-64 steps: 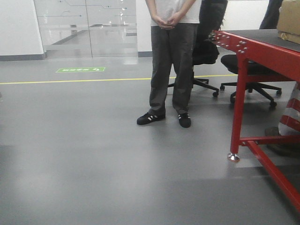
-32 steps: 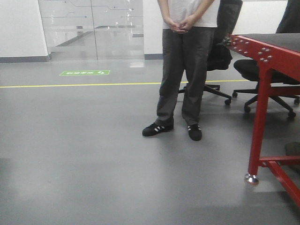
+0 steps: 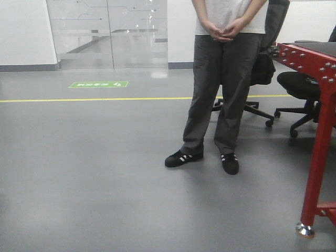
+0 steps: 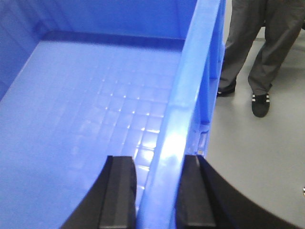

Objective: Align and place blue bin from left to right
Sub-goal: 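Drive across the floor past the standing person carrying the bin, then drive up to the other roller rack holding the bin in both grippers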

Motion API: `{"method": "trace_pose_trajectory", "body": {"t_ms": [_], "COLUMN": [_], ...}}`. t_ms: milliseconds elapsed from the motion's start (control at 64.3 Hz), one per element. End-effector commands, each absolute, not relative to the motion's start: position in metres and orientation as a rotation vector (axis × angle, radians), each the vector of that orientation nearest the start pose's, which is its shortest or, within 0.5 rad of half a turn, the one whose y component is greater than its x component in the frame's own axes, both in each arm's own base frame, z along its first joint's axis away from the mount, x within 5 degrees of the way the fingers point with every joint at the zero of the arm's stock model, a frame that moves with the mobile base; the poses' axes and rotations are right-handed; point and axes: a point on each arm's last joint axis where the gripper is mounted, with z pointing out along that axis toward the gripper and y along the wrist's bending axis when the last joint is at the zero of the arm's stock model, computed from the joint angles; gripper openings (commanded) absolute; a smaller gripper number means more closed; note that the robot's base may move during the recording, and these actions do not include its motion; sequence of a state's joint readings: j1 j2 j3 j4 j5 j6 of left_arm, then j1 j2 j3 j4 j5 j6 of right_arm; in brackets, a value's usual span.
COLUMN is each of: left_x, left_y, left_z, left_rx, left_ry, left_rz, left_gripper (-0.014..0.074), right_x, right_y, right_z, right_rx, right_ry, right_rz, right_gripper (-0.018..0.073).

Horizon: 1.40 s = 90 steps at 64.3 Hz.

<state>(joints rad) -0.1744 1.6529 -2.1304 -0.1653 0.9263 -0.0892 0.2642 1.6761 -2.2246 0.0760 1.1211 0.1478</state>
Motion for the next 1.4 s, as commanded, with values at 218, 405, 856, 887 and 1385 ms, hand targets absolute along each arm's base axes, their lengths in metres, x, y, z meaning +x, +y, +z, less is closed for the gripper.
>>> {"method": "trace_pose_trajectory", "body": {"t_ms": [218,405,856,887,1385], "left_x": [0.326,0.326,0.3261,0.3261,0.3261], "left_y": [-0.0799,-0.0798,-0.0794,-0.0794,-0.0794], "left_z": [0.5469,0.5469,0.5468,0.5468,0.5468], "left_rx": [0.086,0.086,0.087,0.087,0.087], "left_ry": [1.784,1.784,1.785,1.785,1.785], "left_rz": [-0.474,-0.472,-0.465,-0.465,-0.465], "left_gripper": [-0.0111,-0.0111,-0.0111,-0.0111,-0.0111], "right_x": [0.3142,0.3142,0.3142,0.3142,0.3142], "right_y": [0.1033,0.1033,0.1033,0.1033,0.1033], "right_z": [0.546,0.546,0.546,0.546,0.546], "right_rx": [-0.179,-0.179,-0.179,-0.179,-0.179], "right_ry": [1.906,1.906,1.906,1.906,1.906], "right_rz": [0.44,0.44,0.44,0.44,0.44], "right_gripper": [-0.0067,-0.0067,-0.0067,-0.0067,-0.0067]}}
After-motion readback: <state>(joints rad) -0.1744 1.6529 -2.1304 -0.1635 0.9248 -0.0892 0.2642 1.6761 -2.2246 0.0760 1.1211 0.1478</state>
